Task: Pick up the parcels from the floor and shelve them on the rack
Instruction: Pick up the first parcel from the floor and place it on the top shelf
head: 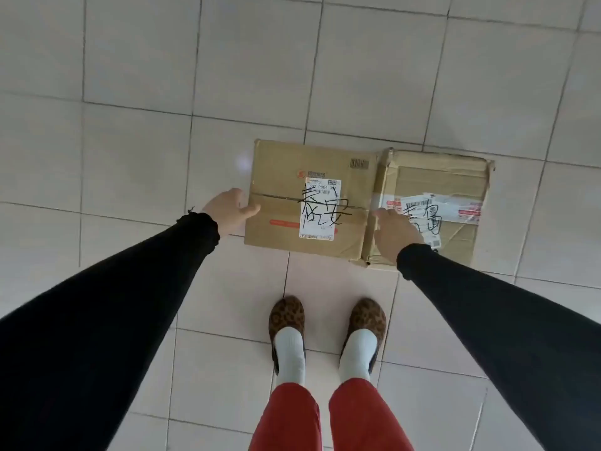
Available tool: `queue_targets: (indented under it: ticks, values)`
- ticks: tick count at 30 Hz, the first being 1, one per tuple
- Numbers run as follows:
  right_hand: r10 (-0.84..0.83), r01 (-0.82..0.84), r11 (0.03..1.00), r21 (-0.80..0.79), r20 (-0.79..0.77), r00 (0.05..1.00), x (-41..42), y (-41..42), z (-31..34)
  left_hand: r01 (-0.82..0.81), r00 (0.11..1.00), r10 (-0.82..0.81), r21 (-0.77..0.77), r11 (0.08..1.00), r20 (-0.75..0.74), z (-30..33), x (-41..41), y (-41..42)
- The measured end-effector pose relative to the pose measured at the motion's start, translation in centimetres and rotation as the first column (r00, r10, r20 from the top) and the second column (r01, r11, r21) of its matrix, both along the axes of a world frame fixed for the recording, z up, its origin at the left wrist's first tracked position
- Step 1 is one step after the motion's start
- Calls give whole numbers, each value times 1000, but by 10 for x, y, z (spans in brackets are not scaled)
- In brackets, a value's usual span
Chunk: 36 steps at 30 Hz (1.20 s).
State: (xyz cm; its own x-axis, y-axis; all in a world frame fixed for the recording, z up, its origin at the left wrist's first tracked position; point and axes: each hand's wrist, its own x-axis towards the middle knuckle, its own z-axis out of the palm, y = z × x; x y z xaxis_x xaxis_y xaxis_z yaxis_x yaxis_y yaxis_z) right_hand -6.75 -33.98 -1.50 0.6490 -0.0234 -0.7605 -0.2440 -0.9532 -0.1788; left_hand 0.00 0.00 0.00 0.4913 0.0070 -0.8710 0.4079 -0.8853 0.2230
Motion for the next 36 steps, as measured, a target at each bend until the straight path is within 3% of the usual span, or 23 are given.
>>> queue_targets:
  ticks: [3,7,9,13,20,24,30,33,36]
  values:
    - [50,-46,998,-51,87,995,-4,11,-26,-91,996,90,-78,993,-8,-23,-6,-8]
    - [-38,43,996,-81,61,997,-5,22,-40,-302,953,296,-154,941,-60,-34,-17,-16]
    - [-38,43,995,-85,54,998,-3,25,-29,-364,931,363,-192,911,-42,-24,-21,-14]
    - [-195,191,980,50,93,976,5,24,41,-411,906,424,-268,871,-13,42,-21,-9]
    - [-326,282,937,204,226,918,64,14,280,-478,847,530,-473,740,-27,281,38,-2]
    - [-454,343,880,330,363,814,114,4,446,-437,834,552,-611,660,1,449,86,-2]
    - [-494,186,840,510,575,652,170,-20,687,-233,835,531,-781,580,145,691,138,-20]
    - [-621,133,727,674,563,546,189,-33,782,-169,842,527,-871,462,116,778,159,-27]
    - [-645,39,705,708,618,450,204,-43,857,-128,863,502,-936,327,57,841,183,-37]
